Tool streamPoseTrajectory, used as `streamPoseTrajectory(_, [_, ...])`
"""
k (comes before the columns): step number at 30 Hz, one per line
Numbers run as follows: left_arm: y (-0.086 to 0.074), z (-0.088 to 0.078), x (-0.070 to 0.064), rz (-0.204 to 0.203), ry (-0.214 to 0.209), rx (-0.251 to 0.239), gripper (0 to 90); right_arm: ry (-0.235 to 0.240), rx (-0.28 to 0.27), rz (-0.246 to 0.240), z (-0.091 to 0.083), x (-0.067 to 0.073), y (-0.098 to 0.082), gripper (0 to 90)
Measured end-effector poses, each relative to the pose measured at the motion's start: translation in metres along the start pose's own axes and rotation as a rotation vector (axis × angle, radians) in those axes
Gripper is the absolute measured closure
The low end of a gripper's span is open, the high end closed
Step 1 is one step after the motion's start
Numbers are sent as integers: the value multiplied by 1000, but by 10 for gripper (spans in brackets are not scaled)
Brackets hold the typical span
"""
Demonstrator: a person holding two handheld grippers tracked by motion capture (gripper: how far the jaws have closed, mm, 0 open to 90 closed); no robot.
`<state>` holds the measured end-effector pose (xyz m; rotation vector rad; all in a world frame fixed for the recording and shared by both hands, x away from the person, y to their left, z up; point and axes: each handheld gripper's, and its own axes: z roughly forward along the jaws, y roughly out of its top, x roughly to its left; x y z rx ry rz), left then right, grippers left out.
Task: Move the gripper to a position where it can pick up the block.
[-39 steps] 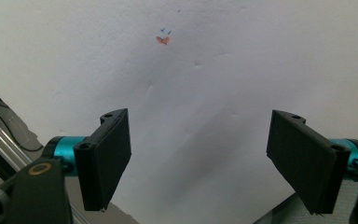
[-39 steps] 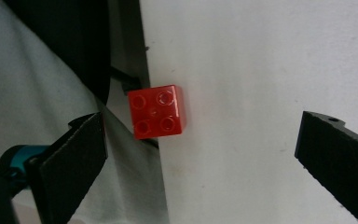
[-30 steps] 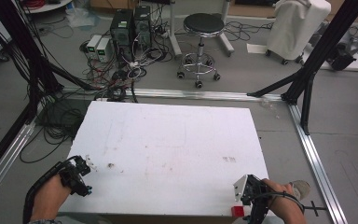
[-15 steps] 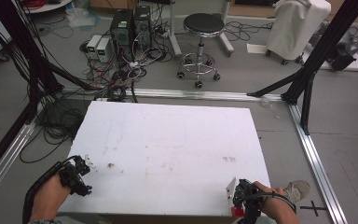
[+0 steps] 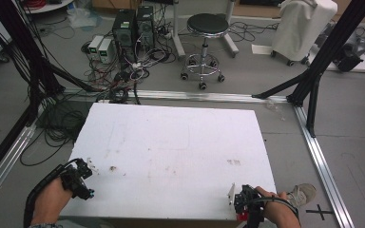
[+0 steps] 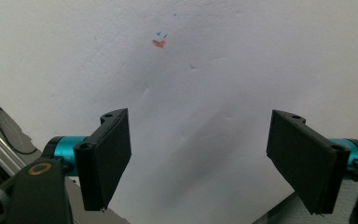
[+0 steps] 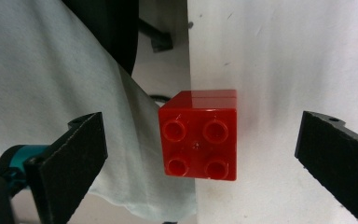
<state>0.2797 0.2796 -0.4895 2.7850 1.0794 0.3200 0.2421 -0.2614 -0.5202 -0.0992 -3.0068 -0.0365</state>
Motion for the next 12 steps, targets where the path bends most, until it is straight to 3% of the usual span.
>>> streamPoseTrajectory(12, [0, 1, 0, -1, 0, -3, 221, 0, 9, -1, 1, -1, 0, 14])
